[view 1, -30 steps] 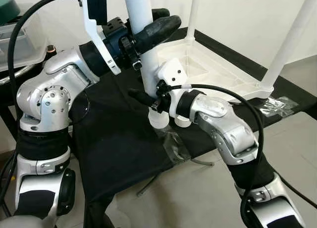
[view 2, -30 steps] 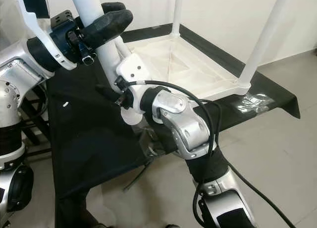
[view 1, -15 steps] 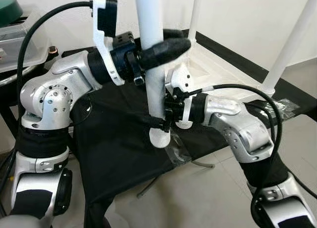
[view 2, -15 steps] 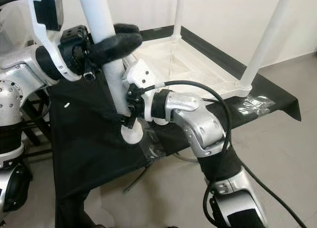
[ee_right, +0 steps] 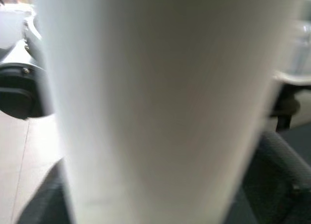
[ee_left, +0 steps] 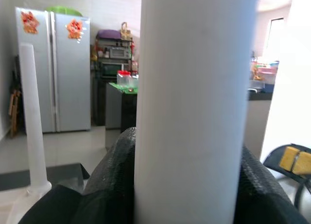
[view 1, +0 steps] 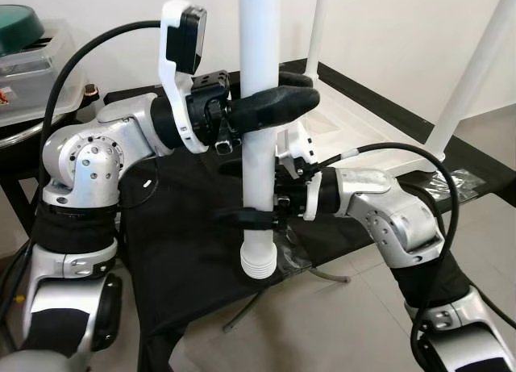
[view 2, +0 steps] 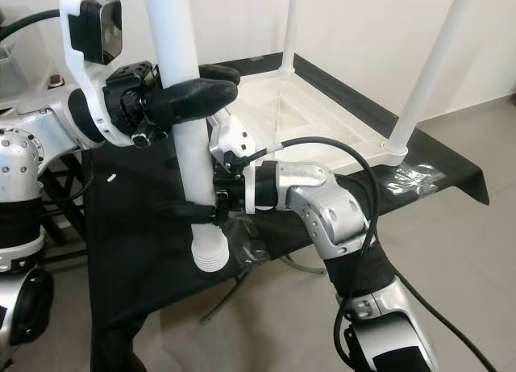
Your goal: Building children table
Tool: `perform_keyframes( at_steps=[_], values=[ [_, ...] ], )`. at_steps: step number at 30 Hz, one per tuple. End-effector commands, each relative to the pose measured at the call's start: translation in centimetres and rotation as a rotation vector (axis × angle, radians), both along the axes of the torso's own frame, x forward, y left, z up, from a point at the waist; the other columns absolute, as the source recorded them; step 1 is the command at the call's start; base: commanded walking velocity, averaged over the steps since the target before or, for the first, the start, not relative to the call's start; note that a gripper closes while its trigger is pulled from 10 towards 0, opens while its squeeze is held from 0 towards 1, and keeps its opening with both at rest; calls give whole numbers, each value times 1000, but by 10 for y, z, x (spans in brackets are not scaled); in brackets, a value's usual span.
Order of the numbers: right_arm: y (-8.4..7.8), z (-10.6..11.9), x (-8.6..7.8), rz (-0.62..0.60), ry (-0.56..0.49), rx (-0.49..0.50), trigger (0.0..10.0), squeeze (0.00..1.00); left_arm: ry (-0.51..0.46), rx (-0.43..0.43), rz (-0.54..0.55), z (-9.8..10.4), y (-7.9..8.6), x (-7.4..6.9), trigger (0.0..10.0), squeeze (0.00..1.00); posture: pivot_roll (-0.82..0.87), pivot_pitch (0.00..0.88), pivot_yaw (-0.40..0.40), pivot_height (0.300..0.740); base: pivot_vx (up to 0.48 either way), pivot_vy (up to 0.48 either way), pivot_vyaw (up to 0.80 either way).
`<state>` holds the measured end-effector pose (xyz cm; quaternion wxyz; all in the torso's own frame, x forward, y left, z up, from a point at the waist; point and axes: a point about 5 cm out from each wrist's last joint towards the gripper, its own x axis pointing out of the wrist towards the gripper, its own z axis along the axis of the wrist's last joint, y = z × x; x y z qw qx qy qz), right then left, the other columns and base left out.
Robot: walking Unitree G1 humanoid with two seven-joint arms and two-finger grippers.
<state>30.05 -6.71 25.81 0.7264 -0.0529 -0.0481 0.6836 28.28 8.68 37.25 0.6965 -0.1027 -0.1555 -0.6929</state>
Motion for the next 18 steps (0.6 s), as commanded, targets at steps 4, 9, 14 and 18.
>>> perform_keyframes(
  at_steps=[4,9,14,18],
  values=[
    [39,-18,-8,73,80,-53,0,0,-97,-58,-320,26,-50,-43,0,0,-21,50,-3,740,0,0,0],
    [40,-20,-7,60,106,-45,0,0,-90,-64,-328,27,-44,-38,0,0,-24,53,-2,740,0,0,0],
    [40,-21,-6,54,113,-41,0,0,-83,-64,-325,26,-41,-37,0,0,-25,54,-2,740,0,0,0],
    [40,-23,-4,22,112,-40,0,0,-97,-43,-292,24,-41,-36,3373,0,-28,57,-1,740,0,0,0]
  ],
)
